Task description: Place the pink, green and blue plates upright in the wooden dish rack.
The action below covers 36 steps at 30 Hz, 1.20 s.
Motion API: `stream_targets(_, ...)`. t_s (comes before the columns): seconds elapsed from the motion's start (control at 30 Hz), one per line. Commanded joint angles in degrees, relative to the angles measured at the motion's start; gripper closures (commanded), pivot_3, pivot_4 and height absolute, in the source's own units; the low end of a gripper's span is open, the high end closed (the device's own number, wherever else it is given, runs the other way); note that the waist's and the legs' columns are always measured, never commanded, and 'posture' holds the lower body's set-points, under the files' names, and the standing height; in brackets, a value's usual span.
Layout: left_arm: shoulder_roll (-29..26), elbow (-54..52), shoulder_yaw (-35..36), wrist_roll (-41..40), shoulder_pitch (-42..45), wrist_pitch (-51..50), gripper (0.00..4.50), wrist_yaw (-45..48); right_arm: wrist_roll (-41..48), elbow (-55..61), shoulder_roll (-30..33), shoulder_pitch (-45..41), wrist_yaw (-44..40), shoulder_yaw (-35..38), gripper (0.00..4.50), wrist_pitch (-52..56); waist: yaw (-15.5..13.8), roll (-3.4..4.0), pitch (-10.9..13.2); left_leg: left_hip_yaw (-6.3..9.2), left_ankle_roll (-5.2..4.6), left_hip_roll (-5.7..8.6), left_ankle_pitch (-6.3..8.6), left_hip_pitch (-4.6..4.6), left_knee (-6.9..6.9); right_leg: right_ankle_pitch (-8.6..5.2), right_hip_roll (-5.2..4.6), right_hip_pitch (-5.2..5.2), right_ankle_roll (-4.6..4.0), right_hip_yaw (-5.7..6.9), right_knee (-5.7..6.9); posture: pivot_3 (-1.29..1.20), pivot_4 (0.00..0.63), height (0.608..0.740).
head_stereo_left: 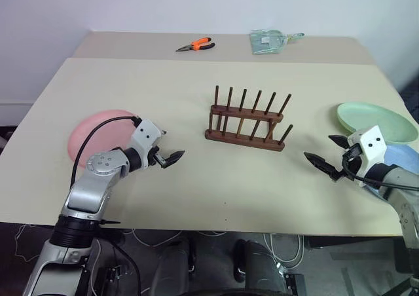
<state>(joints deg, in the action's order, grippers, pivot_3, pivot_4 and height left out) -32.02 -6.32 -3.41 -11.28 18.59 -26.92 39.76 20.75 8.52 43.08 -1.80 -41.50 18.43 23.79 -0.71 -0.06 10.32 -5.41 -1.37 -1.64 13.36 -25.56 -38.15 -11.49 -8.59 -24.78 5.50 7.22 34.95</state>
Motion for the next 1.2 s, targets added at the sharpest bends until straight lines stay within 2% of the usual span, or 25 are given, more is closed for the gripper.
stream_targets(0.03,0.1,-0.5,0.3,0.3,0.6,1.0,0.02,-0.1,-0.7,1.0,-0.2,-1.3,1.1,0.1,0.0,-1.1,0.0,0.0,0.0,-0.01,0.0,0.0,0.0,0.01,0.0,0.0,0.0,0.0,0.0,0.0,0.0,0.0,0.15,0.716)
stream_targets(0.33,1.0,1.1,-0.3,0.6,2.0,2.1,0.02,0.1,-1.1,1.9,-2.2,-1.9,2.1,-1.4,0.0,-1.7,-0.1,0.0,0.0,-0.03,0.0,-0.03,0.0,-0.04,0.0,0.0,0.0,-0.06,-0.01,0.0,0.0,0.0,0.15,0.716)
stream_targets(0.5,1.9,6.7,-2.6,0.6,7.1,3.6,0.02,3.9,2.0,4.4,-3.1,1.5,0.3,-0.4,0.0,-0.3,-0.4,-0.01,0.0,-0.03,0.0,-0.03,0.0,-0.04,-0.01,0.01,0.0,-0.02,-0.01,0.02,0.0,0.0,0.15,0.716)
stream_targets(0.63,3.5,16.4,-6.3,2.7,13.5,8.4,0.02,8.2,1.7,8.5,-5.1,3.9,3.7,-0.1,0.0,0.4,-0.1,0.0,0.0,-0.07,-0.01,-0.03,0.0,-0.05,-0.01,0.01,0.0,-0.04,0.0,0.01,0.0,0.0,0.15,0.716)
stream_targets(0.8,8.9,36.1,-10.9,6.1,25.3,17.0,0.02,14.7,2.1,14.5,-6.8,8.0,6.1,1.0,0.0,1.4,-0.3,-0.03,0.0,-0.08,-0.05,-0.03,-0.03,-0.04,-0.02,0.01,0.01,-0.04,0.0,0.01,0.02,0.0,0.15,0.716)
stream_targets(1.0,15.4,57.4,-12.6,10.2,35.8,27.0,0.02,18.8,1.2,18.8,-9.1,12.5,9.1,2.2,0.0,1.4,0.0,-0.08,0.0,-0.1,-0.22,-0.02,-0.03,-0.16,-0.04,0.01,-0.01,-0.08,0.02,0.02,-0.09,0.0,0.15,0.716)
stream_targets(1.13,19.5,65.8,-12.2,11.6,39.3,30.1,0.02,19.9,0.9,20.0,-9.8,13.8,10.6,2.2,0.0,1.1,-0.1,-0.08,0.0,-0.11,-0.27,-0.02,-0.04,-0.2,-0.02,0.01,-0.01,-0.12,0.09,0.02,-0.07,0.0,0.15,0.716)
stream_targets(1.17,20.3,67.0,-12.0,11.9,39.6,30.6,0.53,20.0,0.7,20.1,-9.9,13.8,10.8,2.1,0.0,1.0,-0.1,-0.09,0.0,-0.11,-0.28,-0.01,-0.04,-0.19,-0.03,0.01,-0.01,-0.11,0.1,0.02,-0.07,0.0,0.15,0.716)
stream_targets(1.2,20.7,67.6,-11.8,12.1,39.7,31.1,0.84,20.1,0.6,20.4,-10.0,13.9,11.2,2.0,0.0,1.1,-0.1,-0.09,0.0,-0.1,-0.28,-0.02,-0.04,-0.18,-0.05,0.0,-0.01,-0.09,0.07,0.02,-0.07,0.0,0.15,0.716)
